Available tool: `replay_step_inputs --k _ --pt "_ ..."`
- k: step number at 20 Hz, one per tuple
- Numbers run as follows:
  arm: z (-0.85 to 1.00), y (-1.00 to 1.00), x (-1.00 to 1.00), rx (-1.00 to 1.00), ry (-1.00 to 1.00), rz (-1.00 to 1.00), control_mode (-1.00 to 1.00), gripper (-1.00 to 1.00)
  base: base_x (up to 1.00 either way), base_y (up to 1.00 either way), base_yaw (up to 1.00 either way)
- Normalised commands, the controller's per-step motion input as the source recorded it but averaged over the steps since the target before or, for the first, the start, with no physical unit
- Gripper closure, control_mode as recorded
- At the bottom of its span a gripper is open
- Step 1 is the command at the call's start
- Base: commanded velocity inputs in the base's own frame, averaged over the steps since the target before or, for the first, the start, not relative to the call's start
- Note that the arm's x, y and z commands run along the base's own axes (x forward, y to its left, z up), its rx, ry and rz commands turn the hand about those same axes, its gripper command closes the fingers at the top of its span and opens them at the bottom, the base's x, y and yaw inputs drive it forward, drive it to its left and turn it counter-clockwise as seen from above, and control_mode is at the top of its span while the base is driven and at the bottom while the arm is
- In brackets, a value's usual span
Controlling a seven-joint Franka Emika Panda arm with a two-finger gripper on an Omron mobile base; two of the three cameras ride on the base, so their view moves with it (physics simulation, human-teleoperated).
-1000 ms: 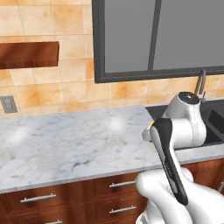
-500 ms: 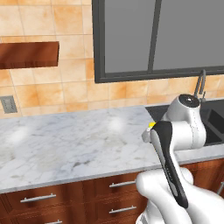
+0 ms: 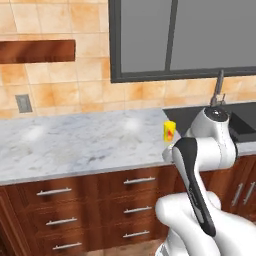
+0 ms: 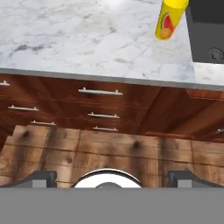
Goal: Pick the cup and bowl from the counter and place them on the counter next to the sink.
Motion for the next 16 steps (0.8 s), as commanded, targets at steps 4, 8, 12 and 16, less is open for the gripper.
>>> replay_step_inputs --k 4,8,12,16 --pt "0.00 0.00 0.00 0.00 0.00 0.00 1.00 -1.00 0.02 0.03 0.34" --pt "0.00 0.00 0.00 0.00 0.00 0.00 1.00 -1.00 -0.06 0.58 0.74" --pt "0.00 0.00 0.00 0.00 0.00 0.00 1.00 -1.00 -0.04 0.52 0.69" --pt "0.00 0.00 0.00 0.00 0.00 0.00 1.00 -1.00 -0.16 0.54 0.69"
